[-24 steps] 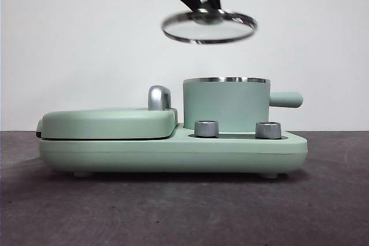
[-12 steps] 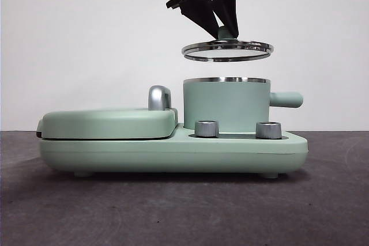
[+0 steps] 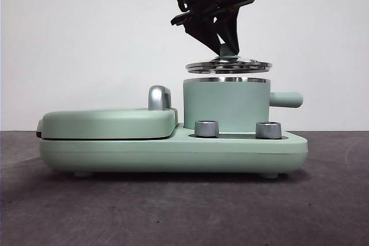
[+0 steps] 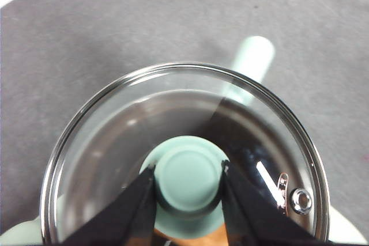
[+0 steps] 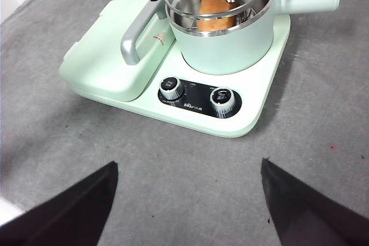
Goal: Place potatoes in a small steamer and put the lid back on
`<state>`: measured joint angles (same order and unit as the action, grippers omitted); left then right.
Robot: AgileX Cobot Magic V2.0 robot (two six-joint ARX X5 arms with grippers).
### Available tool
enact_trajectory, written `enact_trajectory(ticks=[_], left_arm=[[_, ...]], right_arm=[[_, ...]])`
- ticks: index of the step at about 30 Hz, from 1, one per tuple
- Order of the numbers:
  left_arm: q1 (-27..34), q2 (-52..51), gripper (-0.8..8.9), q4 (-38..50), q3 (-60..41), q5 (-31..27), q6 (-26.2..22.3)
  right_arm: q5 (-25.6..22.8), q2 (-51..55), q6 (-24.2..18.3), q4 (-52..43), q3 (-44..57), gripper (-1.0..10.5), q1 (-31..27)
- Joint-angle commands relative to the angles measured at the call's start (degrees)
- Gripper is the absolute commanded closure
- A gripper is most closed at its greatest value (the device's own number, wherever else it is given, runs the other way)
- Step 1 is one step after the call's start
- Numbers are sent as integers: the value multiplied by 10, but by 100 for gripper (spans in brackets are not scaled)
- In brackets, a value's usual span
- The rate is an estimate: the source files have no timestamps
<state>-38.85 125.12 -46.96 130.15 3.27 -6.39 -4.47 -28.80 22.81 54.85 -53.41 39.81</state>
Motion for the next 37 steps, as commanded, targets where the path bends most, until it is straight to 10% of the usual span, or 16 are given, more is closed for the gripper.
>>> enact_trajectory(ticks=[1,37], left_arm=[[3,5,800,10,17,2,1],[-8,28,799,-12,17,6,17]], right_arm=[[0,-2,6,-3,-3,556,6],[-1,-2,6,-4,-3,556,6]])
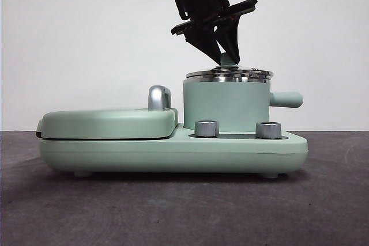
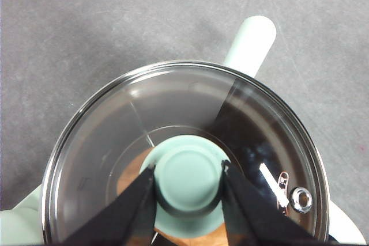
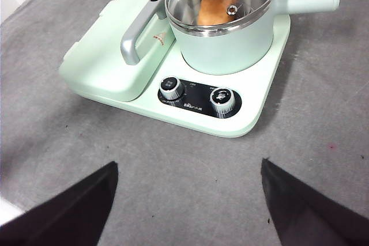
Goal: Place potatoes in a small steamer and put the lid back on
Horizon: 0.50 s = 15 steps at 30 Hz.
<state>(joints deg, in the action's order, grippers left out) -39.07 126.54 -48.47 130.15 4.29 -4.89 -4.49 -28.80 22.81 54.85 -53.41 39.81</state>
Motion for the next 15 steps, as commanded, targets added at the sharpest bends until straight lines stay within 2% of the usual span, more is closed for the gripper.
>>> enact_trajectory(ticks=[1,15], left_arm=[[-6,13,799,3,17,-5,2],[-5,22,799,3,17,-14,-6]], right_arm=[[-1,-2,6,-4,-3,556,6],[-1,-2,6,-4,-3,556,6]])
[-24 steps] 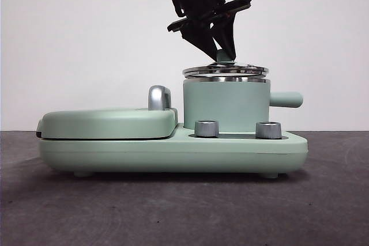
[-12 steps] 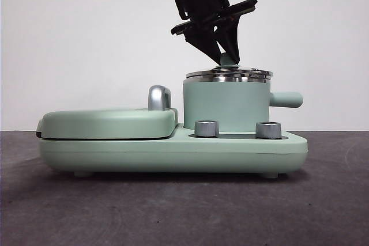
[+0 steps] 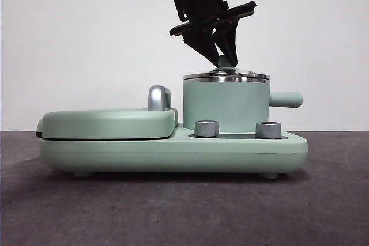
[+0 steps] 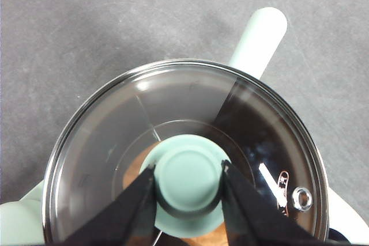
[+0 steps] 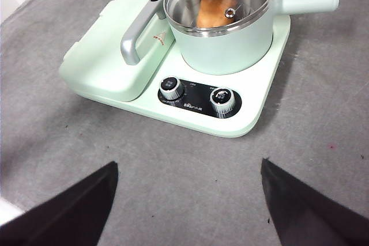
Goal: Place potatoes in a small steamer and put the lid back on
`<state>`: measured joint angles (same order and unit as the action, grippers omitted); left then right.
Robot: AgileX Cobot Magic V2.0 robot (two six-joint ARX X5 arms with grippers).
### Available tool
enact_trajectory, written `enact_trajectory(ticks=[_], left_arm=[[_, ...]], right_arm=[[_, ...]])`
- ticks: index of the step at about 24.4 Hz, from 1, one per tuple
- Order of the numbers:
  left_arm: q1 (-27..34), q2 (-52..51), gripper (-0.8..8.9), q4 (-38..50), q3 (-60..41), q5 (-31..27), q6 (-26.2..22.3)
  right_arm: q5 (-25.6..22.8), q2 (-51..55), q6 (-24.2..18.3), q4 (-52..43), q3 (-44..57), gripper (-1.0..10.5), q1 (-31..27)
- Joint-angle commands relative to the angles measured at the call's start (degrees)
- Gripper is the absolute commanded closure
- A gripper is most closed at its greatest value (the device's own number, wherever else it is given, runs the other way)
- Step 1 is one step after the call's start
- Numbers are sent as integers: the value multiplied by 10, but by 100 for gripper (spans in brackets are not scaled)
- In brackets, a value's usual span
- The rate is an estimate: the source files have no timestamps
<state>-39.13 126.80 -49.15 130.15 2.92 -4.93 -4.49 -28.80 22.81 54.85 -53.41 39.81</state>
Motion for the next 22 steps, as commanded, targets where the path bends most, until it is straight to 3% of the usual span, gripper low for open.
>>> enact_trajectory(ticks=[1,12,14,17,22], left_arm=[[-5,19,800,10,17,0,-8],[-5,23,798,-8,17,0,-19],[-5,22,695,-10,17,0,-12],[-1,9,418,-17,20,0,29],[17,-89,393,-126,20,0,30]], right_arm=[[-1,-2,6,-4,-3,556,6],[-1,-2,6,-4,-3,556,6],[-1,-2,6,-4,-3,556,6],[-1,-2,6,-4,-3,556,6],[-1,-2,5,-13,-3,556,6]])
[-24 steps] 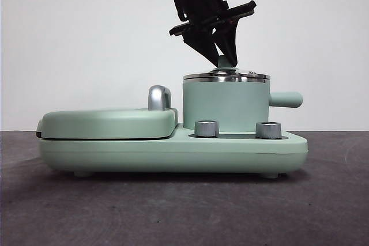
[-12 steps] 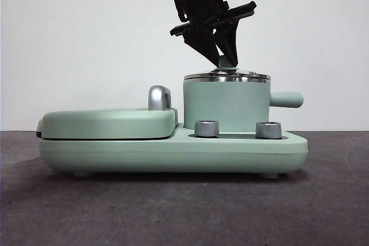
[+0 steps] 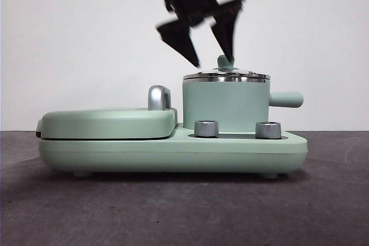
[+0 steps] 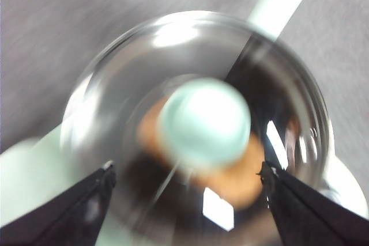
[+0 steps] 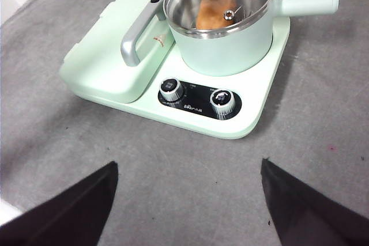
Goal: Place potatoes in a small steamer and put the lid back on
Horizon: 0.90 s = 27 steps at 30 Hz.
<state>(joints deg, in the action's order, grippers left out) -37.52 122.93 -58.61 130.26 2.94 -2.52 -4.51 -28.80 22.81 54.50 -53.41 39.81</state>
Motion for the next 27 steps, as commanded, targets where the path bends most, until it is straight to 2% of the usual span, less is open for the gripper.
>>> enact_trajectory(ticks=[1,3,5,11,15,19,24,25,26,27], left_arm=[[5,-76,393,-67,18,0,6],[19,-132,393,-107,7,2,25],[39,-205,394,-110,-44,13,27],[60,-440,394,-104,-306,13,10],[59,-554,399,-77,-440,16,15],[59,-655,408,-44,-554,17,37],[59,-786,423,32,-696,17,88],[59,-807,465,47,-718,17,99],[59,-831,609,63,-744,17,112],[59,-848,785,71,-761,17,115]], right_arm=[[0,-2,5,-14,-3,556,6],[0,-2,5,-20,-3,556,6],[2,-3,1,-20,-3,556,6],[2,-3,-22,-22,-3,556,6],[3,-3,-30,-21,-3,556,6],[26,-3,-49,-18,-3,556,6],[34,-3,-53,-18,-3,556,6],[34,-3,-53,-18,-3,556,6],[34,-3,-53,-18,-3,603,6],[35,-3,-53,-18,-3,711,6]])
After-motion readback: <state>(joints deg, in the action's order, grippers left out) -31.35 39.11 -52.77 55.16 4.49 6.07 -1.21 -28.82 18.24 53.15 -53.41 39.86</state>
